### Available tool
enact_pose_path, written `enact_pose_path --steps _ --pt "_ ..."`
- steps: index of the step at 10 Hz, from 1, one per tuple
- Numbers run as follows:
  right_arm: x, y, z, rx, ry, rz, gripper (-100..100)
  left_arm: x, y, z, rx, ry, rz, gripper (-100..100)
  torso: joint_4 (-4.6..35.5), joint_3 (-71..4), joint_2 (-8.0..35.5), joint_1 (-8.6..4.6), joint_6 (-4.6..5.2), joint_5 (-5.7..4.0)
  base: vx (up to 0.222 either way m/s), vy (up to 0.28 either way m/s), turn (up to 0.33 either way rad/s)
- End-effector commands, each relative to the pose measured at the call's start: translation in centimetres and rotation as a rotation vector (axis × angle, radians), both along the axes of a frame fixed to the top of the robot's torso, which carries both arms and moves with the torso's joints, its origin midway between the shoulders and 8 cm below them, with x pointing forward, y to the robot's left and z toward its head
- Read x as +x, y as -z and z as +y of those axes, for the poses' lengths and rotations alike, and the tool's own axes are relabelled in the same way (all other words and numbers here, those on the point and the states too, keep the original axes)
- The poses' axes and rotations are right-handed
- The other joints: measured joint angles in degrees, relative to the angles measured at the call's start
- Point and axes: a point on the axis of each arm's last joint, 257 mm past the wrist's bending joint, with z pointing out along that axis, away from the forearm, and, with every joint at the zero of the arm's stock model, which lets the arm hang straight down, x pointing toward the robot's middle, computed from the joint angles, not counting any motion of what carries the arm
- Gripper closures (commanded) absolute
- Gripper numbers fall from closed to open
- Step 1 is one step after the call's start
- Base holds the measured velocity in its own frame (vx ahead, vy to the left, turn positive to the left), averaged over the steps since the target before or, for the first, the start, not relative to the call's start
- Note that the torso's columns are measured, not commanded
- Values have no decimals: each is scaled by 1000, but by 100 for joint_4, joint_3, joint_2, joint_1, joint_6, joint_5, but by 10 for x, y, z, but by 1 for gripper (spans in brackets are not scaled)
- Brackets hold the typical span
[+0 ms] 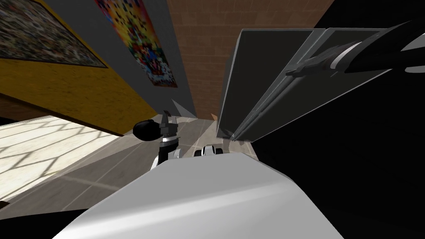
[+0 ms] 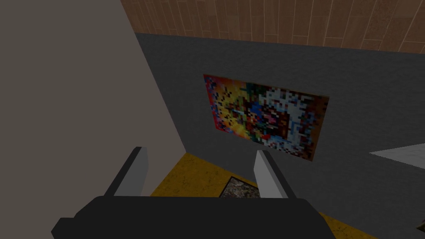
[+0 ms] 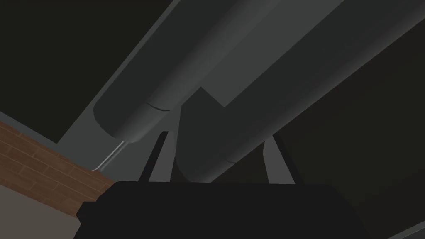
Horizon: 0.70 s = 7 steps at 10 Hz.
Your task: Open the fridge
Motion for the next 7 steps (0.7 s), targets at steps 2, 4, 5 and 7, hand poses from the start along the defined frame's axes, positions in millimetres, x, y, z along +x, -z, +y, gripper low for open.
enact_pose_path --steps 2,4,5,7 --pt "-11 4 -33 7 80 8 100 0 0 0 0 0 0 0 -2 -14 -11 -9 -6 2 27 255 -153" --pt "-19 3 -52 7 130 6 100 0 0 0 0 0 0 0 -7 -14 -12 4 -15 6 -32 295 -151" --pt "-23 2 -61 7 155 4 100 0 0 0 0 0 0 0 -6 -11 -7 -4 -16 6 -35 288 -138" --pt "-32 0 -79 4 205 1 100 0 0 0 0 0 0 0 -1 -31 -28 -29 -9 10 -14 267 -128"
